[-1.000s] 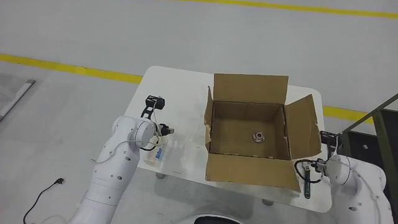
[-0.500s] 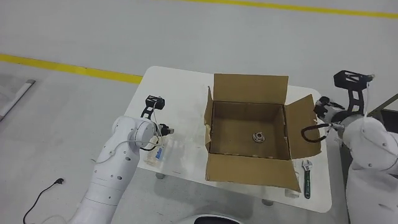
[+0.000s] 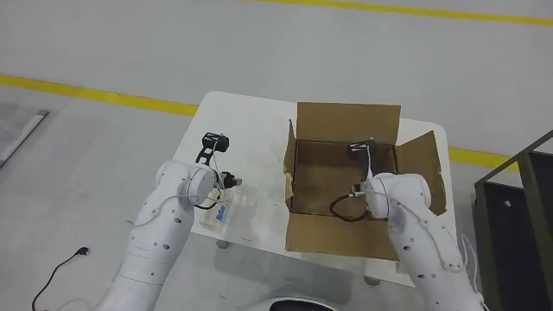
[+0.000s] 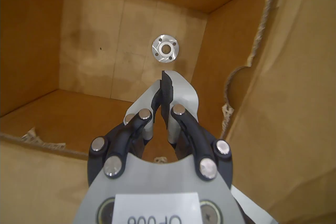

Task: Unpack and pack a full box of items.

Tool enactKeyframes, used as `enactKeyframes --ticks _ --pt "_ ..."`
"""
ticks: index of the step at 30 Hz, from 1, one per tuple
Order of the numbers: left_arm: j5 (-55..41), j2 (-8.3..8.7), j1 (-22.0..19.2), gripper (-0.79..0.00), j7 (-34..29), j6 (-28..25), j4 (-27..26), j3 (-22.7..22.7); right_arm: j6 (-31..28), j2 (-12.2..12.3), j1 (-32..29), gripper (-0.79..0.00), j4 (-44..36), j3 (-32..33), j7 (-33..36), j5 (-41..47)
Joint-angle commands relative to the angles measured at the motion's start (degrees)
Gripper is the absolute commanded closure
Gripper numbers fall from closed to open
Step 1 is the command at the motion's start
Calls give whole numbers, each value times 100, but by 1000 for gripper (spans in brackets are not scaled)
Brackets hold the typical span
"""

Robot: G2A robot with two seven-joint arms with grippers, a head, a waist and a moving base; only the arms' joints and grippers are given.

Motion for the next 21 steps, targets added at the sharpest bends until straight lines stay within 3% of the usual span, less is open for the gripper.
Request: enactKeyframes --ticks 1,3,8,21 --pt "0 0 0 -785 0 0 0 0 82 -38 136 -231 349 -100 -50 45" --pt "0 0 0 -785 0 0 0 0 49 -70 274 -289 667 -239 -109 -25" --pt "0 0 0 -785 0 0 0 0 121 -161 626 -351 1308 -480 -337 -75" --pt "0 0 0 -785 0 0 0 0 131 -329 1165 -357 2796 -678 -849 0"
